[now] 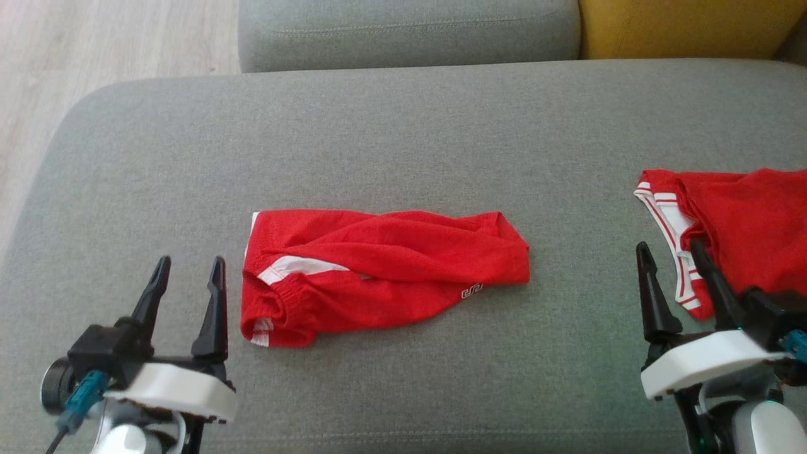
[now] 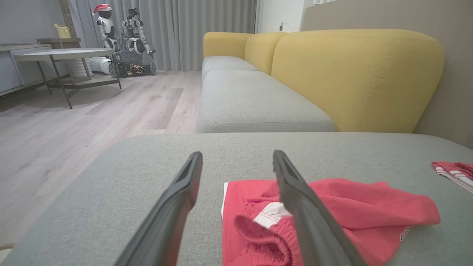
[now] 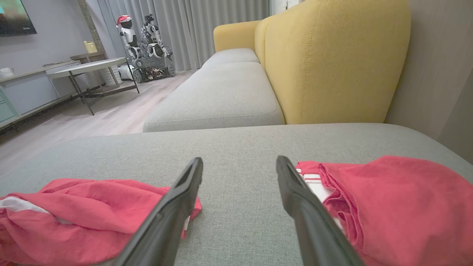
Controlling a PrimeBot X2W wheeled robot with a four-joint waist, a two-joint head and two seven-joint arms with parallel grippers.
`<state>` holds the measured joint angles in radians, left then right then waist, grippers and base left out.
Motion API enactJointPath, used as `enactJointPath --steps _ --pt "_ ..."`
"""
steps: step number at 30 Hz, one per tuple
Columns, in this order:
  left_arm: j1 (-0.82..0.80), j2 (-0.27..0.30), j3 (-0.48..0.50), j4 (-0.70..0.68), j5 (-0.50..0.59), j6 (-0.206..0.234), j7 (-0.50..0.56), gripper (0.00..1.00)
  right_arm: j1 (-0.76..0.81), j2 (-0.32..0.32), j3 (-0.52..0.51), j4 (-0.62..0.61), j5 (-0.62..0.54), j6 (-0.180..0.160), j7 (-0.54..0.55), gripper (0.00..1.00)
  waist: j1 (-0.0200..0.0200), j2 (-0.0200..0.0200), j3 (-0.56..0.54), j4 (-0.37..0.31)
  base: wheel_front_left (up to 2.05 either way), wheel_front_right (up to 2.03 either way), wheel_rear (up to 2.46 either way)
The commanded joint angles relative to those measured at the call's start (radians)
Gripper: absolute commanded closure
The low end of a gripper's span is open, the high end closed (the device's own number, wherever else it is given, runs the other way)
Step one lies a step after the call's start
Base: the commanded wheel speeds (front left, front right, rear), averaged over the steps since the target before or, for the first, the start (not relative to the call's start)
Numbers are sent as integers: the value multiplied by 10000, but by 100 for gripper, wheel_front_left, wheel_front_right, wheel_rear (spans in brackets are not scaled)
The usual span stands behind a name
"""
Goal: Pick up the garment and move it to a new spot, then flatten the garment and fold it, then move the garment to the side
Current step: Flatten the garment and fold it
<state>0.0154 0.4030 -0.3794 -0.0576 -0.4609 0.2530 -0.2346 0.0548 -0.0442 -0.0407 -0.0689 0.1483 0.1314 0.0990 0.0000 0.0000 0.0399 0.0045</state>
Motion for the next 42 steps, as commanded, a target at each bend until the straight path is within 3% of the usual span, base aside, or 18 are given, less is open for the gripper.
enactJointPath --steps 1,18,26,34,38,39,40,42 --pt "-445 294 406 -376 72 53 11 0 -294 -60 259 -434 -66 -7 25 0 0 0 -14 -3 0 0 0" --pt "-555 382 294 -652 -67 30 310 0 -504 -60 427 -291 -200 -7 314 0 0 0 310 216 0 0 0" --pt "-1223 207 50 -507 -4 -285 183 0 -1767 -280 1621 1585 -405 -7 982 0 0 0 1029 851 0 0 0" --pt "-1731 -58 -48 -68 5 -559 -39 0 -2914 -586 1959 3610 -117 -7 1018 0 0 0 1459 1267 0 0 0" --pt "-1797 -137 -4 86 -8 -621 -119 0 -3222 -720 2361 4066 214 -7 1010 0 0 0 1522 1288 0 0 0" --pt "-1792 -148 19 121 -18 -632 -135 0 -3259 -748 2481 4102 333 -7 994 33 0 0 1524 1273 0 0 0" --pt "-1792 -160 48 133 -22 -646 -153 0 -3296 -795 2611 4083 445 -7 916 95 0 0 1530 1254 0 0 0" --pt "-1797 -182 100 131 7 -680 -189 0 -3298 -941 2741 4069 543 -7 877 100 0 0 1521 1221 0 0 0"
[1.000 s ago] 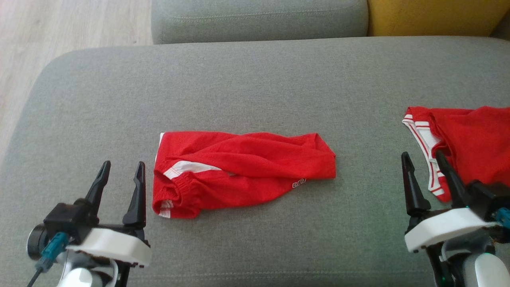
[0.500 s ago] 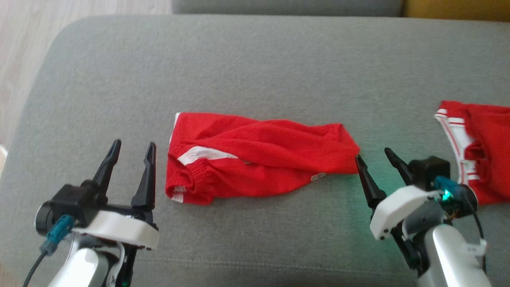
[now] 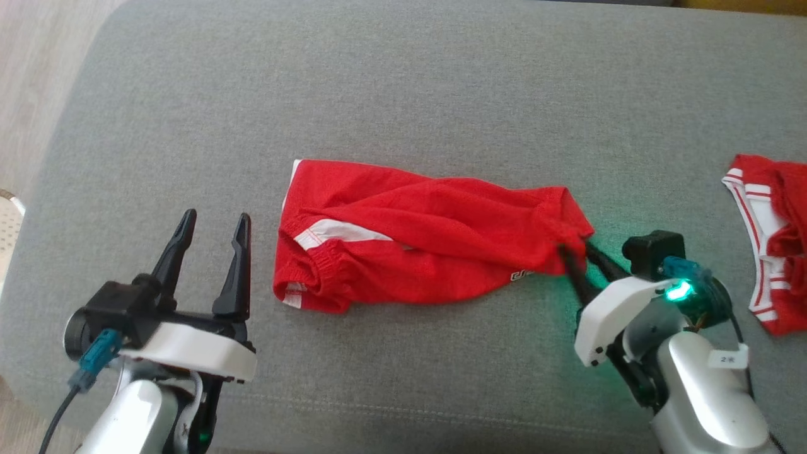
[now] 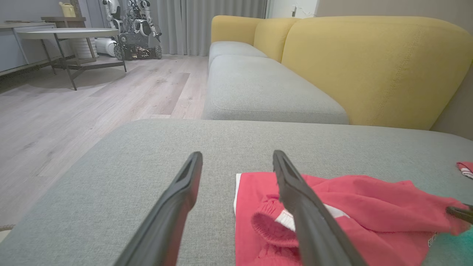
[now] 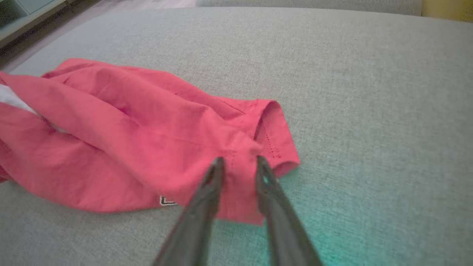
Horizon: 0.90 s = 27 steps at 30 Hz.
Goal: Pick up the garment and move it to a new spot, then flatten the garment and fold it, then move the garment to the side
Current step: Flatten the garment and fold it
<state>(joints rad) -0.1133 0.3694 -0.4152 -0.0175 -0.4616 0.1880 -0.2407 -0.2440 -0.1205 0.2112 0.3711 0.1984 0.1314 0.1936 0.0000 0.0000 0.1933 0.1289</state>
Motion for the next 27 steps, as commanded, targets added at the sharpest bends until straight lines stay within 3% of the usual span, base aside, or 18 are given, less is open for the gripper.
enactJointPath --steps 1,8,19,23,27 --pt "-503 147 481 -258 25 -40 -139 0 -300 -218 294 -419 80 -7 -127 100 0 0 -22 -42 0 0 0" --pt "-383 156 668 -230 101 -45 -182 0 260 -267 402 -1782 157 -7 -123 100 0 0 -145 -272 0 0 0" --pt "-226 183 702 -429 177 24 -194 0 2106 284 -639 -4900 23 -7 1297 100 0 0 -130 -469 0 0 0" --pt "-394 150 647 -438 184 -35 -195 0 1668 398 -910 -5123 75 -7 1514 100 0 0 95 -356 0 0 0" --pt "-657 82 566 -325 181 -171 -197 0 734 457 -1173 -4387 244 -7 1549 100 0 0 379 -110 0 0 0"
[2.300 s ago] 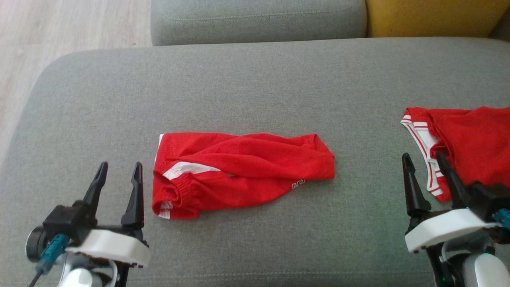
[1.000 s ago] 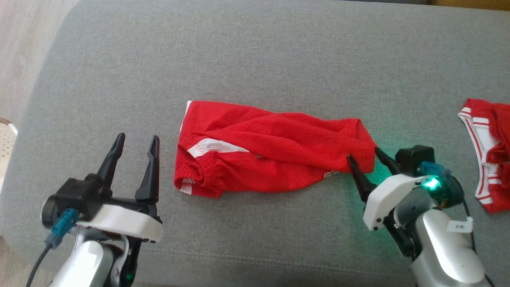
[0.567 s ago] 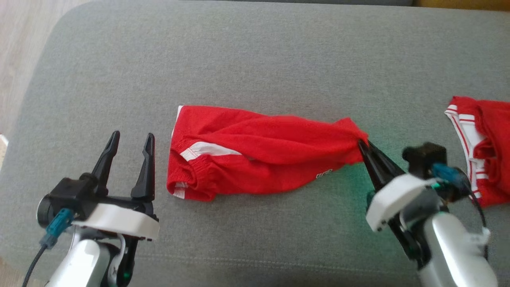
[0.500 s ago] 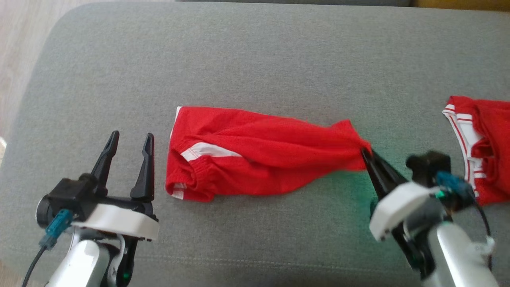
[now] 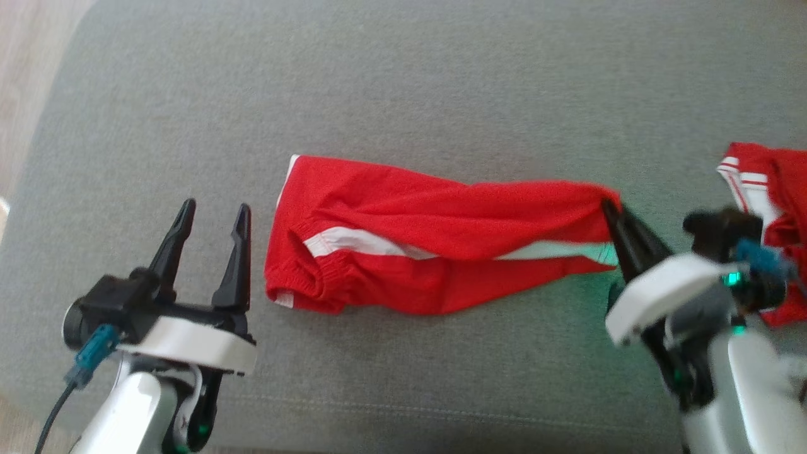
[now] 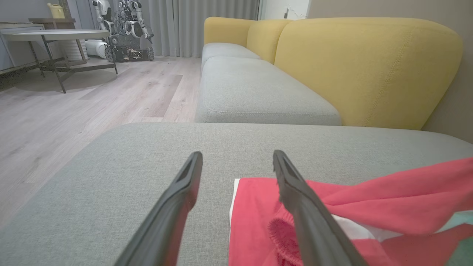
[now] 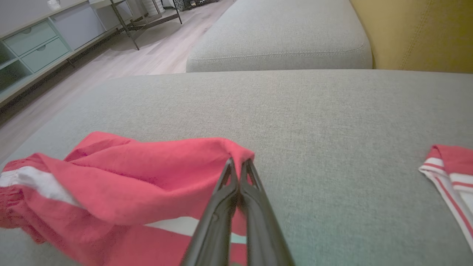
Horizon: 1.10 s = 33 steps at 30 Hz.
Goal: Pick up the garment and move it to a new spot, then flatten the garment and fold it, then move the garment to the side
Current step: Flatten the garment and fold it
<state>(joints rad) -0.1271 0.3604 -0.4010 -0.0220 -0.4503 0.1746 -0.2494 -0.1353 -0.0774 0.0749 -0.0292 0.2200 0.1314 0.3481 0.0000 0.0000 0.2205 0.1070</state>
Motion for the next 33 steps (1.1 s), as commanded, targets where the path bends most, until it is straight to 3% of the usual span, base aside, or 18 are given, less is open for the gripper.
enactJointPath --steps 1,11,12,13,14,22,26,33 --pt "-591 144 403 -243 72 -71 -111 0 -620 35 127 -95 70 -7 -24 100 0 0 178 183 0 0 0" --pt "-1092 -215 271 250 153 -375 -120 0 -2836 46 -237 3606 394 -7 -819 100 0 0 528 660 0 0 0" --pt "-1107 -235 280 281 166 -395 -121 0 -2969 40 -208 3872 412 -7 -965 88 0 0 524 662 0 0 0" --pt "-1108 -244 298 306 183 -410 -121 0 -3081 28 -173 4104 416 -7 -1121 55 0 0 516 647 0 0 0" --pt "-1099 -245 320 327 208 -417 -121 0 -3167 19 -104 4276 438 -7 -1301 0 0 0 496 617 0 0 0" --pt "-850 -178 424 467 286 -405 -123 0 -2930 -262 259 4131 392 -7 -2511 0 0 0 119 254 0 0 0" --pt "-616 -77 493 499 283 -311 -117 0 -2343 -445 -3 3156 -1 -7 -2991 0 0 0 -208 -7 0 0 0" --pt "-147 136 581 401 186 -135 79 0 -1209 -343 -414 1113 -713 -7 -2847 0 0 0 -767 -425 0 0 0"
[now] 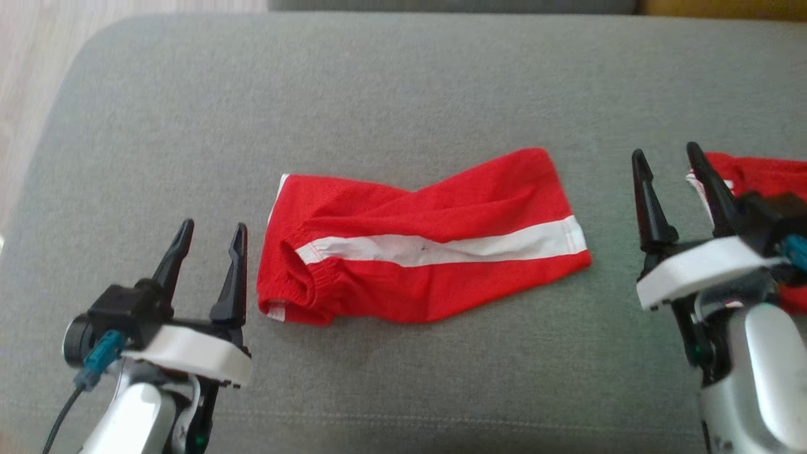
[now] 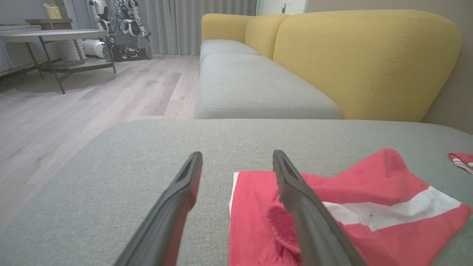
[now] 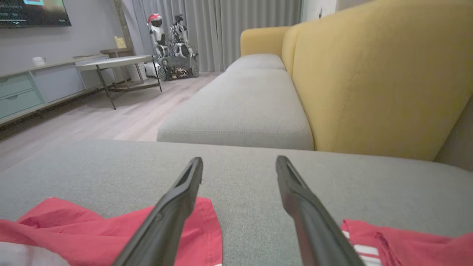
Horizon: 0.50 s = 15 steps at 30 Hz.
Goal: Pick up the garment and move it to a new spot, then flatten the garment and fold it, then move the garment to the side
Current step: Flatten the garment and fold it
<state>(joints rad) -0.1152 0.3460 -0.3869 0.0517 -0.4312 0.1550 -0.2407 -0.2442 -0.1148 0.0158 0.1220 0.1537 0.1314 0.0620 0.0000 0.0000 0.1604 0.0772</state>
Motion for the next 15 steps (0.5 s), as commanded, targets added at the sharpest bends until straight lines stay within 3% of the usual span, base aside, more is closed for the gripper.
enactJointPath --steps 1,8,15 --pt "-192 308 434 -354 -12 82 29 0 92 70 135 -681 -114 -7 38 0 0 0 -263 -164 0 0 0" --pt "401 517 394 -623 -35 309 382 0 1813 450 -165 -2137 -408 -7 365 0 0 0 -823 -409 0 0 0" --pt "753 693 353 -881 -24 482 665 0 2582 610 -231 -2578 -303 -7 596 0 0 0 -1011 -510 0 0 0"
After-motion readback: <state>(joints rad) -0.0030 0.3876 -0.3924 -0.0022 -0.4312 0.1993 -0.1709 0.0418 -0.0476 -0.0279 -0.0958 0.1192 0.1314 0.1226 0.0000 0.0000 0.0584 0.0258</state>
